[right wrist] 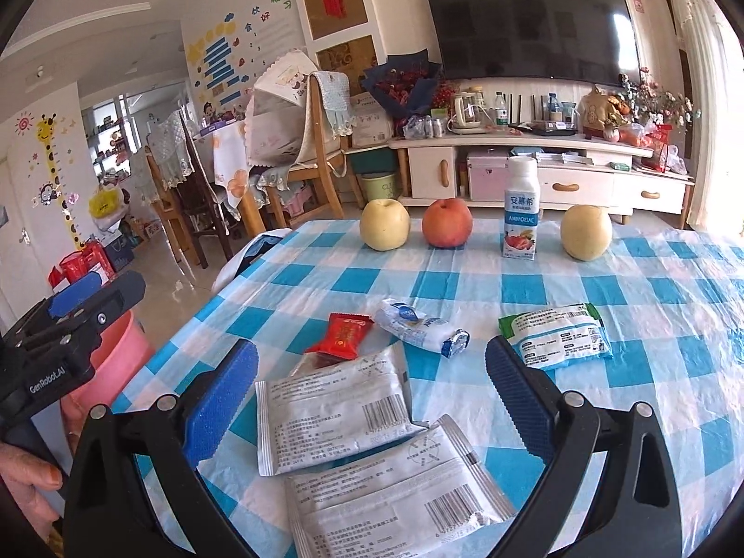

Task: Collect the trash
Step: 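Move both tools back over the table toward the remaining packets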

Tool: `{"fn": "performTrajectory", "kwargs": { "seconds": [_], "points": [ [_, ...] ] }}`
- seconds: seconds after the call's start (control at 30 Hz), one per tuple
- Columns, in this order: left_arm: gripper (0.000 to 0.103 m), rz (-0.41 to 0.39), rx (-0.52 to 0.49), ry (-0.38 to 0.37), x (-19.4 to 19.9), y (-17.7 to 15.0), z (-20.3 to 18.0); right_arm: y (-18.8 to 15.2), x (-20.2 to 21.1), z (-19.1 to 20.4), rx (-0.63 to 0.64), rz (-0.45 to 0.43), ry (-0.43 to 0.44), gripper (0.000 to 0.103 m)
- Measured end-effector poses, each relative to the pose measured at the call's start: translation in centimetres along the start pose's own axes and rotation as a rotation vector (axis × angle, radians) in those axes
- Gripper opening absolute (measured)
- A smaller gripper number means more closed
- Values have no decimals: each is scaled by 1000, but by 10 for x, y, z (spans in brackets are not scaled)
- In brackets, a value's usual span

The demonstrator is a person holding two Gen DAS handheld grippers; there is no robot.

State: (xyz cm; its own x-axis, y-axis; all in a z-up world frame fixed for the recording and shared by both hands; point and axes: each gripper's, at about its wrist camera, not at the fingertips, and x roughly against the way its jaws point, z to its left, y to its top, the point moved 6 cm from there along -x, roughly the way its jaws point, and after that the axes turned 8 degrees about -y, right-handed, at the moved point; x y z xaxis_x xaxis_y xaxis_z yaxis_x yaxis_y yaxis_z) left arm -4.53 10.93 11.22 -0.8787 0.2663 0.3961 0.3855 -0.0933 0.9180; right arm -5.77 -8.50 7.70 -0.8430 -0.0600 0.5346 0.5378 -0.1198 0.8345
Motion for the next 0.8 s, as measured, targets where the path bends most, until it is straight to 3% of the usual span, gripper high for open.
{"fn": "performTrajectory", "kwargs": {
  "seconds": [0.53, 0.8],
  "points": [
    [97, 109, -26, -35, -21, -18, -51, 13, 1, -48, -77, 23, 25, 98],
    [97, 163, -57, -85, -36, -27, -77, 22, -2, -103, -186, 37, -12, 98]
  ]
}}
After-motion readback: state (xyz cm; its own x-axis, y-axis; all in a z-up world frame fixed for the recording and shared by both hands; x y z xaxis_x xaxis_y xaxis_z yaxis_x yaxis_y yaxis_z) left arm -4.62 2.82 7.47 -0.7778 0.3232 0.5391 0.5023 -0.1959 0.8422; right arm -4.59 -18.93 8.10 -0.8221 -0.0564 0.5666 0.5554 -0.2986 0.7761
